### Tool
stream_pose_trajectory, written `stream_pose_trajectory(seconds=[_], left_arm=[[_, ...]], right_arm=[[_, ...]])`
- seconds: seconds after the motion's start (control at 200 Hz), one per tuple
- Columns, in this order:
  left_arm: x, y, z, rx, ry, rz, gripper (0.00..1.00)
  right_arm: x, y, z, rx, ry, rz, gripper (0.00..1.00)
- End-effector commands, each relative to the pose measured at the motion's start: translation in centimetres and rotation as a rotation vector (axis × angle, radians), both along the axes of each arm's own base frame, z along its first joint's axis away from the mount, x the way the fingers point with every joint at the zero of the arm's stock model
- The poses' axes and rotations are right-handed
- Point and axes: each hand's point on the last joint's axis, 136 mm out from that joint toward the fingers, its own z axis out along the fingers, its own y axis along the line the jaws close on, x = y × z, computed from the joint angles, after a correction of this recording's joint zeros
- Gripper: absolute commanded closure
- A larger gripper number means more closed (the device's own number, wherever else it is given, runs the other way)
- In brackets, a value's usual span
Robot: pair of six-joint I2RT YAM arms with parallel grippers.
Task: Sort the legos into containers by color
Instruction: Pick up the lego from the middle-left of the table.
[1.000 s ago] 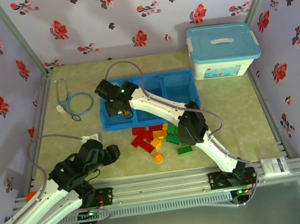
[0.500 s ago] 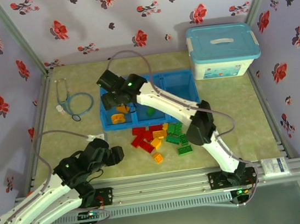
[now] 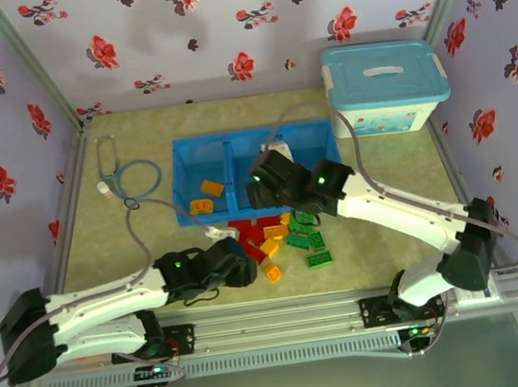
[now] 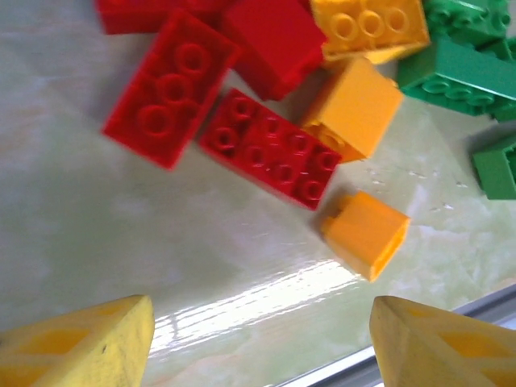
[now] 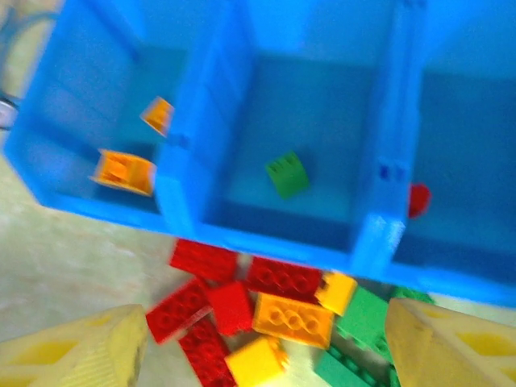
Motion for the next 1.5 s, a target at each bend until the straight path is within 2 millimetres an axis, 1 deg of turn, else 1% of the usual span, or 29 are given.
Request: stream_pose_trajectory(seconds=[0.0,0.095,0.2,0.275,0.43,0.655,0.93,1.075,1.22,1.365,1.49], left_arm=[[0.4,-3.4,1.1,-0.049,-0.021,-0.005,0.28],[0.1,-5.0,0.1,-0.035,0.012,-0.023,0.28],[-0.1,-6.3,-0.9,-0.025,0.043,-0.047,0.29],[-0.3,-7.3,-1.5,-0.005,0.062,-0.07,0.29],[-0.5,-8.2,-2.7,0.055,0.09,-0.09,0.32],[-0.7,-8.1,-4.7,0.125,0.122,-0.072,0.34],[-1.1,-7.5,-6.1,0.18,0.136,-0.065,0.36],[-1.2,-7.3,-6.8,0.203,0.143,-0.066,0.4],[-1.2,-7.2,-7.0,0.21,0.144,-0.061,0.49],[-1.1,-7.0,-6.8,0.216,0.136,-0.056,0.61],[-0.7,-6.9,-5.6,0.201,0.108,-0.048,0.63]], right_arm=[[-0.3,-2.5,-0.3,0.055,-0.022,-0.105,0.22],[-1.5,-4.7,-1.4,0.072,-0.013,-0.147,0.22],[-2.6,-6.6,-2.5,0.095,-0.011,-0.183,0.22],[-3.1,-7.8,-2.9,0.099,-0.011,-0.202,0.22],[-3.9,-9.5,-3.5,0.083,-0.016,-0.225,0.22],[-4.3,-10.4,-4.0,0.096,-0.018,-0.241,0.23],[-4.6,-10.6,-5.0,0.103,-0.008,-0.251,0.23],[-4.6,-10.7,-5.2,0.103,-0.01,-0.255,0.23],[-4.6,-11.0,-5.3,0.104,-0.012,-0.263,0.23],[-4.7,-11.3,-5.2,0.114,-0.018,-0.272,0.23],[-4.8,-11.4,-5.3,0.116,-0.018,-0.276,0.24]])
